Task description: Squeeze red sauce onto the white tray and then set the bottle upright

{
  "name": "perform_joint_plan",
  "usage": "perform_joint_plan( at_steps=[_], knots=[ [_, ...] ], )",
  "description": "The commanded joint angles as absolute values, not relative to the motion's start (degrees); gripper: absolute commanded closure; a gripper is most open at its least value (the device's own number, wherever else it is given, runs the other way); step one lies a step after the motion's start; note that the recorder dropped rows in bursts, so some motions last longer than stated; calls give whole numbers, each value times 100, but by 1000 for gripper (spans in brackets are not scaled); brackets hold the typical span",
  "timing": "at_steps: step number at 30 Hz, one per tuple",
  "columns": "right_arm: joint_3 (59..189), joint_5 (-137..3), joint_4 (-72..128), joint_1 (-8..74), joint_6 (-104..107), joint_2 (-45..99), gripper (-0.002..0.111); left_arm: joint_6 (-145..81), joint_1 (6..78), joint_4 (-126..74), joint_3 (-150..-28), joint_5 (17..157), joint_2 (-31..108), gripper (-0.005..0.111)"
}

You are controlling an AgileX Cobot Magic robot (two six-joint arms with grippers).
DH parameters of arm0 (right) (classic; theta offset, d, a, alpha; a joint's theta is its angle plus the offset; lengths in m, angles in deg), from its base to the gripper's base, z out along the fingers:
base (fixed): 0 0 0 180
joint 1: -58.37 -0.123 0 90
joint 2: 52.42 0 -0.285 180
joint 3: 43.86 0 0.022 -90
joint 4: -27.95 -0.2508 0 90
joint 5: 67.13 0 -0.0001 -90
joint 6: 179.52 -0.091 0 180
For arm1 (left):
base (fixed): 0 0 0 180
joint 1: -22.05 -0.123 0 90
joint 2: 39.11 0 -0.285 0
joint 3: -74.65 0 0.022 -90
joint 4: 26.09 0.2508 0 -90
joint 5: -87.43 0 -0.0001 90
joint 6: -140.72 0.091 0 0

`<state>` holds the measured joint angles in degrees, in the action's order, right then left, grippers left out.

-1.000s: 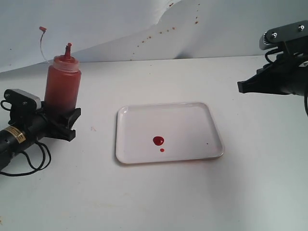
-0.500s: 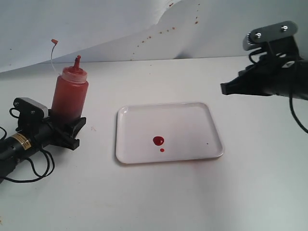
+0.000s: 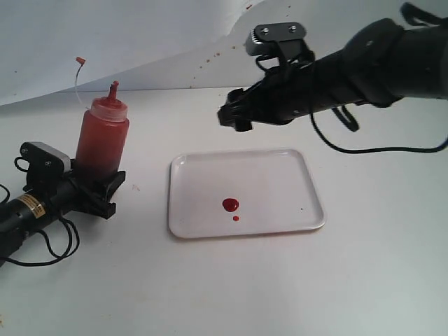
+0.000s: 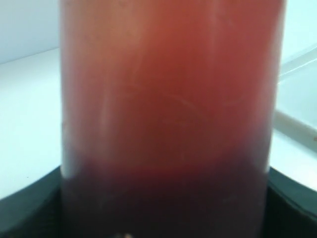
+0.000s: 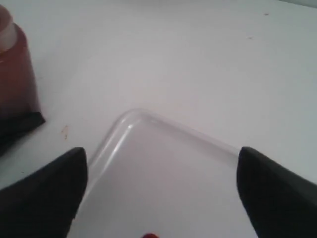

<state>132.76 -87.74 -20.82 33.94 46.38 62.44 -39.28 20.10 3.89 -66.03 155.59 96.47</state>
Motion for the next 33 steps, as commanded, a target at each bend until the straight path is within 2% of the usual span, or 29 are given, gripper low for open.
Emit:
perform_joint_plan(
  at_steps=[1,10,18,22,27,31,33],
  knots=[
    [13695,-8715,-2634,3071,4889,6660,26,-3881,2002,430,-6644,15739,9648,107],
    [14759,-9647,-2969,2844,4909,7285,26,-3761,2002,387,-6644,15739,9905,107],
    [14795,-9843,-3012,2844,4995,7312,26,-3750,2002,311,-6644,15739,10180,107],
    [14795,-9909,-2690,2844,4972,7209,30,-3738,2002,157,-6644,15739,10210,103],
    [14795,-9907,-1621,2854,4192,7009,37,-3749,2002,-89,-6644,15739,10210,81],
    [14795,-9947,-644,2854,3454,6978,38,-3760,2002,-123,-6644,15739,10210,52],
    [14795,-10007,-322,2854,3248,6978,38,-3760,2002,-112,-6644,15739,10210,43]
  ],
)
